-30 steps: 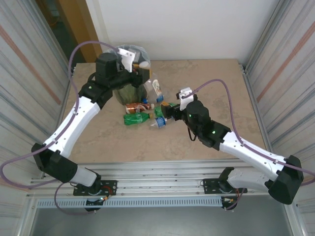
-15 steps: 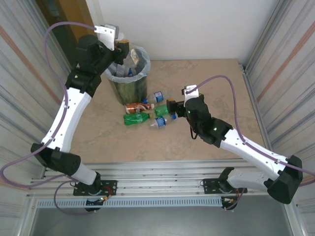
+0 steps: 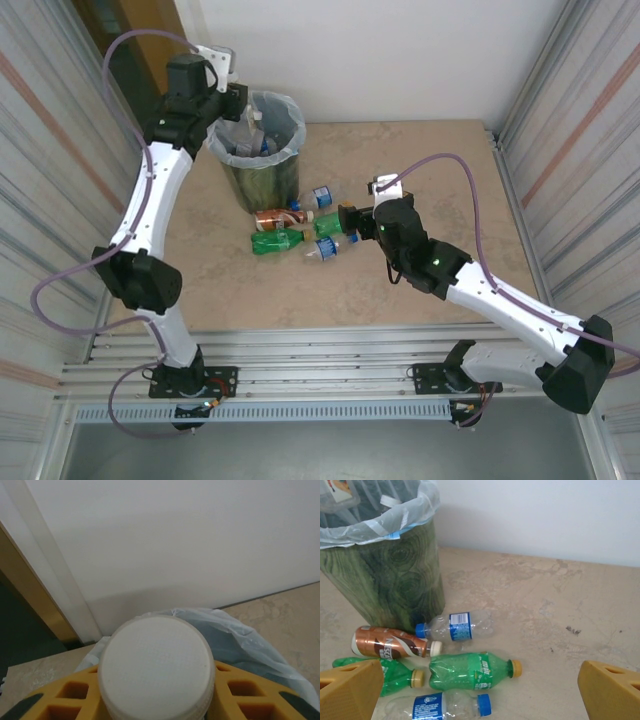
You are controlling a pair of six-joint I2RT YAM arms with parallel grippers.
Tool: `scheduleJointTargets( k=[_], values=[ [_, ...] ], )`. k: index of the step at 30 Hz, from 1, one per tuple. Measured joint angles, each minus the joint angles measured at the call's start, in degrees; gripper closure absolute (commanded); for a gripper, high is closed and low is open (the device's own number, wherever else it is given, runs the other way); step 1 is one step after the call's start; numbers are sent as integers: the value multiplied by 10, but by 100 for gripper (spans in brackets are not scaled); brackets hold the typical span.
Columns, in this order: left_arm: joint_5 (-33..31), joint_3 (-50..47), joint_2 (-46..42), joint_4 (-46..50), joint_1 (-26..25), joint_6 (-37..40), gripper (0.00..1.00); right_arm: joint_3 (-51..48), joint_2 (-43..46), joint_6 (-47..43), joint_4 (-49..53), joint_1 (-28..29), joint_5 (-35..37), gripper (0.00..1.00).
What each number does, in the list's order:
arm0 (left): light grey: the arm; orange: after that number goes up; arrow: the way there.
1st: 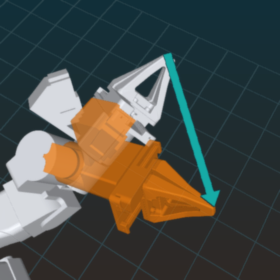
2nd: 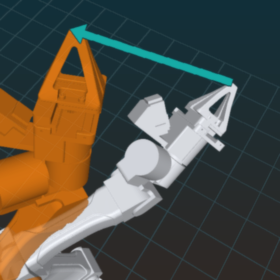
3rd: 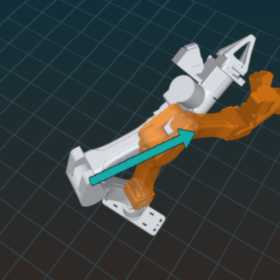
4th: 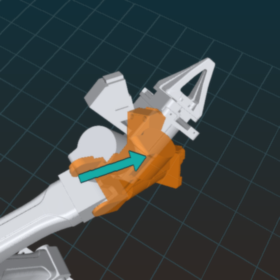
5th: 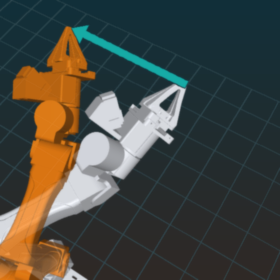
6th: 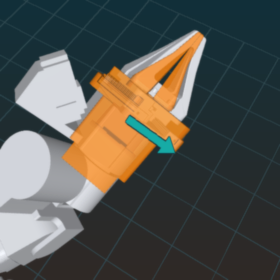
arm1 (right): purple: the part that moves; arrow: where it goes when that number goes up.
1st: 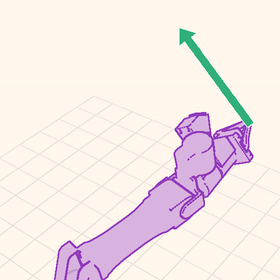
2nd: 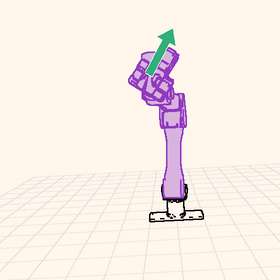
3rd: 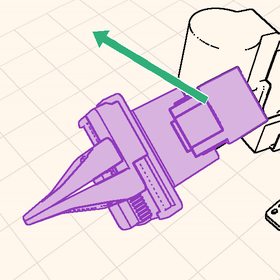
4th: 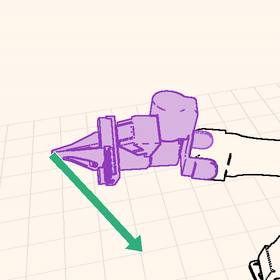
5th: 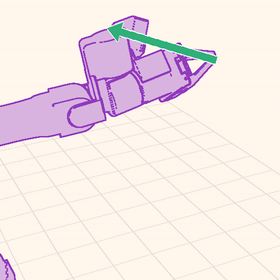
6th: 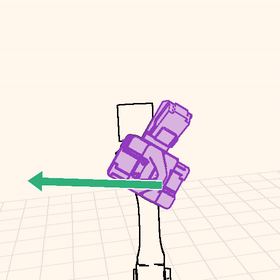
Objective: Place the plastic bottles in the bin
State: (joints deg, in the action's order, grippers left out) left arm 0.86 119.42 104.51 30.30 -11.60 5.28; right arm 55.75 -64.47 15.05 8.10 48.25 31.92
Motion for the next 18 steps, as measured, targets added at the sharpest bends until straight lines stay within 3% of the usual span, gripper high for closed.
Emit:
scheduleJointTargets(
  k=[10, 18],
  values=[
    [-12, 64, 54, 94, 0, 27, 92, 0, -5, 1, 2, 0, 0, 2],
    [30, 75, 87, 120, 0, 22, 92, 0, -9, 11, 3, 0, 0, 2]
  ],
)
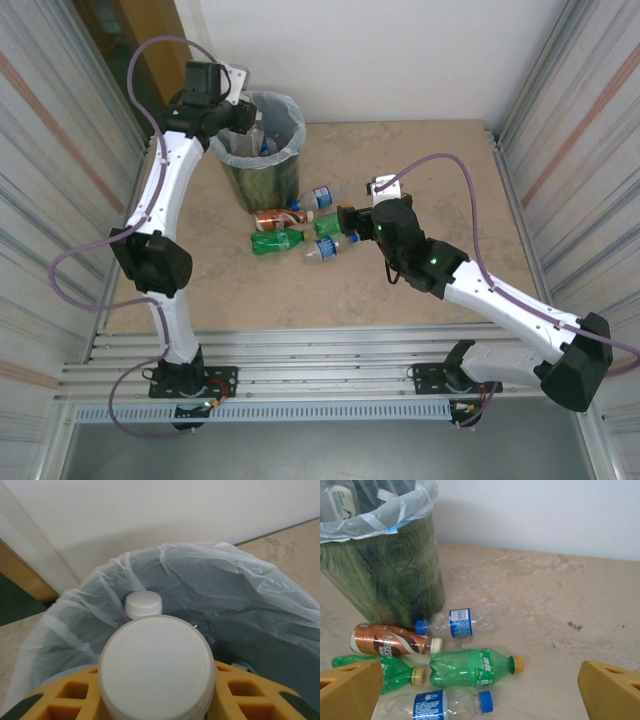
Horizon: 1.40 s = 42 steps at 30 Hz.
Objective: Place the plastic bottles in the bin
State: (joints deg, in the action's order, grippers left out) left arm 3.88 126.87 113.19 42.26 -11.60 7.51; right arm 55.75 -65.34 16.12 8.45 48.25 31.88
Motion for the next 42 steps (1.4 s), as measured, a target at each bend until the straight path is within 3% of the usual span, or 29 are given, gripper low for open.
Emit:
scheduleJointTargets(
  k=[10, 16, 31, 33, 37, 42],
  values=[
    [72, 18, 18, 2, 0, -23, 92, 0, 0, 2, 7, 0, 0, 2],
    [88, 27, 39, 5, 0, -26, 87, 0, 0, 2, 7, 0, 0, 2],
    [98, 62, 86, -1, 1, -28, 85, 0, 0, 4, 10, 0, 0, 2],
    [94, 62, 87, -3, 1, -28, 69, 0, 0, 4, 11, 0, 0, 2],
    [90, 62, 89, -7, 1, -28, 56, 0, 0, 4, 11, 0, 0, 2],
    [98, 62, 99, -4, 1, -31, 30, 0, 0, 4, 11, 0, 0, 2]
  ],
)
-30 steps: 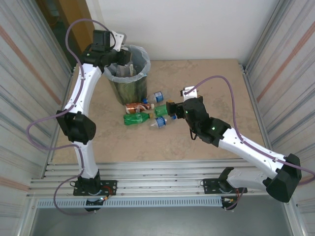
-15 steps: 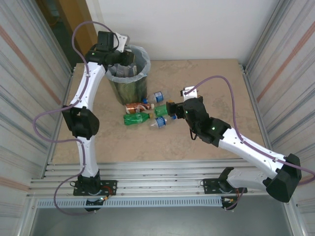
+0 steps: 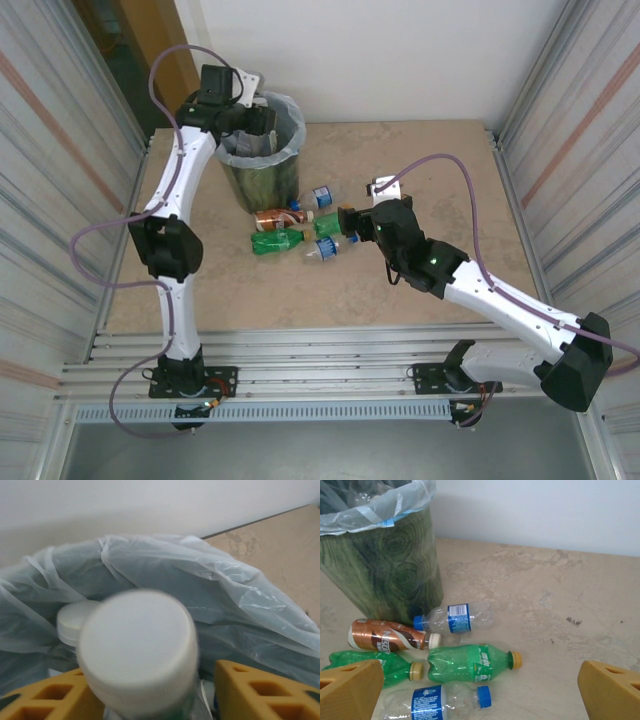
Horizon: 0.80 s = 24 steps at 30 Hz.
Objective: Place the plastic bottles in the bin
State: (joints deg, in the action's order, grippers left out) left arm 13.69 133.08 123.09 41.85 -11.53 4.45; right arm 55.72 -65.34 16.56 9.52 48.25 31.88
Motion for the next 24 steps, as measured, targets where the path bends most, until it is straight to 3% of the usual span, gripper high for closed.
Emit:
scheduleJointTargets(
  k=[5, 15, 24],
  values=[
    [14, 12, 27, 5, 0, -9, 17, 0, 0, 0, 0, 0, 0, 2],
    [20, 27, -3, -2, 0, -24, 9, 0, 0, 0, 0, 0, 0, 2],
    [12, -104, -171, -71, -3, -34, 2, 0, 0, 0, 0, 0, 0, 2]
  ],
)
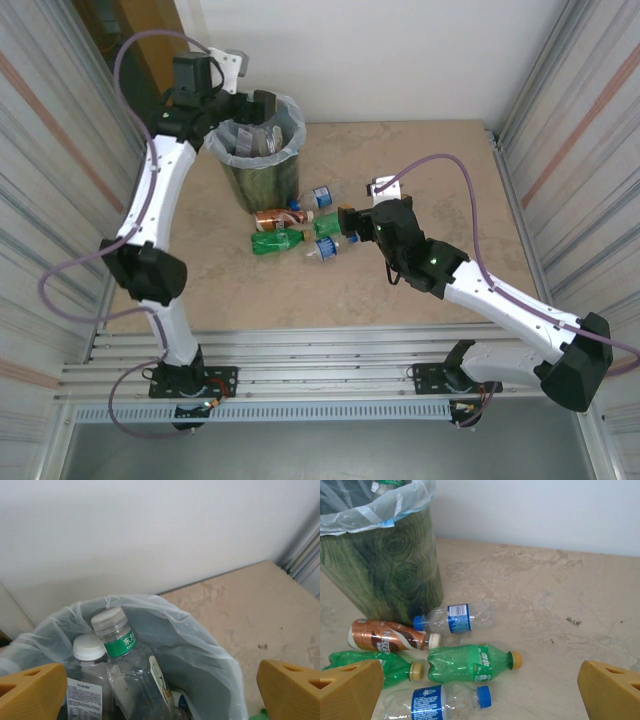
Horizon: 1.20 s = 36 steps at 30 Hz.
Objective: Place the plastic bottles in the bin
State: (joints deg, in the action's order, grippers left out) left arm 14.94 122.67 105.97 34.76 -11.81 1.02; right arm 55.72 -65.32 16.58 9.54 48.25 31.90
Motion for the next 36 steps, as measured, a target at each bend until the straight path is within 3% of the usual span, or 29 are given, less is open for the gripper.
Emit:
scheduleJointTargets(
  k=[11, 22, 36],
  values=[
    [-50, -234, -191, -100, -48, 2, 1, -9, 16, 10, -1, 0, 5, 2],
    [-130, -420, -348, -152, -130, 3, 1, -17, 21, 39, 3, -10, 17, 2],
    [-189, -584, -402, -186, -186, -45, 1, -23, 28, 76, 30, -18, 35, 2]
  ],
)
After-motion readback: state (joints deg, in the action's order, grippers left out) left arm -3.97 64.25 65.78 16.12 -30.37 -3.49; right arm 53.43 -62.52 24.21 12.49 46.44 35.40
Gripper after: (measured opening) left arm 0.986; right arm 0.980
